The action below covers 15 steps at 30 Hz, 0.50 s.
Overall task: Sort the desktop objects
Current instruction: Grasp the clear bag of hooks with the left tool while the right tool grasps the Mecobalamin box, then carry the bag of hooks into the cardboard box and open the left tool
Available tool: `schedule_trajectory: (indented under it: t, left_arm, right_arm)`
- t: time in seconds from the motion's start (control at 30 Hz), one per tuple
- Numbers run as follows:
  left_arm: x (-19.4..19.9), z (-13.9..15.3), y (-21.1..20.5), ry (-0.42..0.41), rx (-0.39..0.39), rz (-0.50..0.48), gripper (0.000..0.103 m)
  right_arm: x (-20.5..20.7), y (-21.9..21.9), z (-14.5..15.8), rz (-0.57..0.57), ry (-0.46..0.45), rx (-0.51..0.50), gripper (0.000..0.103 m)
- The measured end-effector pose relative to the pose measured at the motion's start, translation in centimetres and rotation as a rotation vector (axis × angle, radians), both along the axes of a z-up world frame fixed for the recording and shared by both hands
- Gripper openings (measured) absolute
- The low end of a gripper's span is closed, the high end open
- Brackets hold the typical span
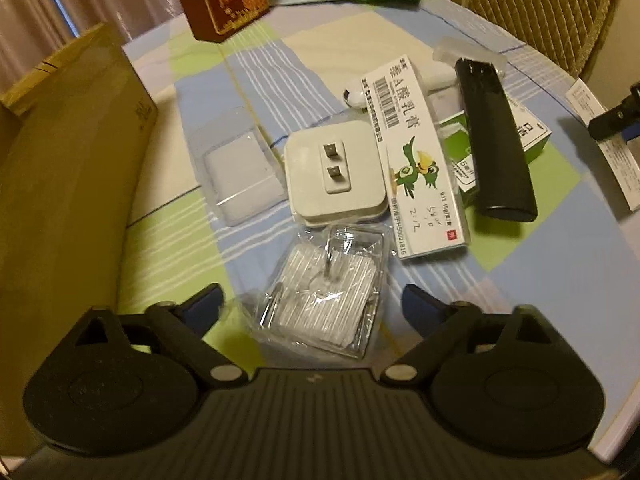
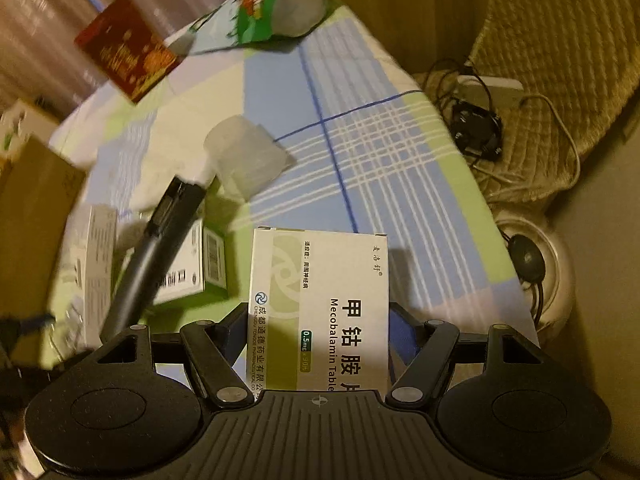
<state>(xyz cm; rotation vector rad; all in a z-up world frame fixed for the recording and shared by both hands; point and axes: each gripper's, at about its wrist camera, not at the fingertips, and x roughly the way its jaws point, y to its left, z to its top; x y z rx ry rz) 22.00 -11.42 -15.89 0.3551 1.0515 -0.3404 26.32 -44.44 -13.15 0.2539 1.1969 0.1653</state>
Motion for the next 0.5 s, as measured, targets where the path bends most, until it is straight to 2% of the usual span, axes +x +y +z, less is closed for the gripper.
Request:
schedule_trajectory:
  t: [0.03,0.1,0.2,0.27,0.43,0.5]
  left_arm:
    - [0.2,-0.2,0.1,0.007,-0.006,0.001,0.09]
    - [0.3,-0.6,0.2,0.015,0.007,-0.009,0.078]
    - [0.1,-0.5,0.7,0.028,-0.032,-0.01,0.062]
    - [-0.5,-0.4,0.8,0.033,-0.024,-0.008,0.058]
    - [-2.7,-0.1,0.8,0.047,-0.015,0.013,0.053]
    - [-3.8,0.0,0.7,0.052,-0.013,0.019,0.052]
  right_arm:
    - [0.0,0.2,-0.1,0.018,-0.001,-0.012,0.071]
    - [0.0,0.8,-0.5,0.056,-0.002,-0.045,0.071]
    - [-0.1,1.4,-1.0,0.107,-0.012,-0.083,0.071]
    - [-0.2,2.0,-1.2,0.144,-0.023,-0.112,0.071]
    - [-1.3,4.2,-1.9,0.278,-0.067,-0.254,0.071]
    - [-1.9,4.6,-2.1,0.297,-0.083,-0.279,0.071]
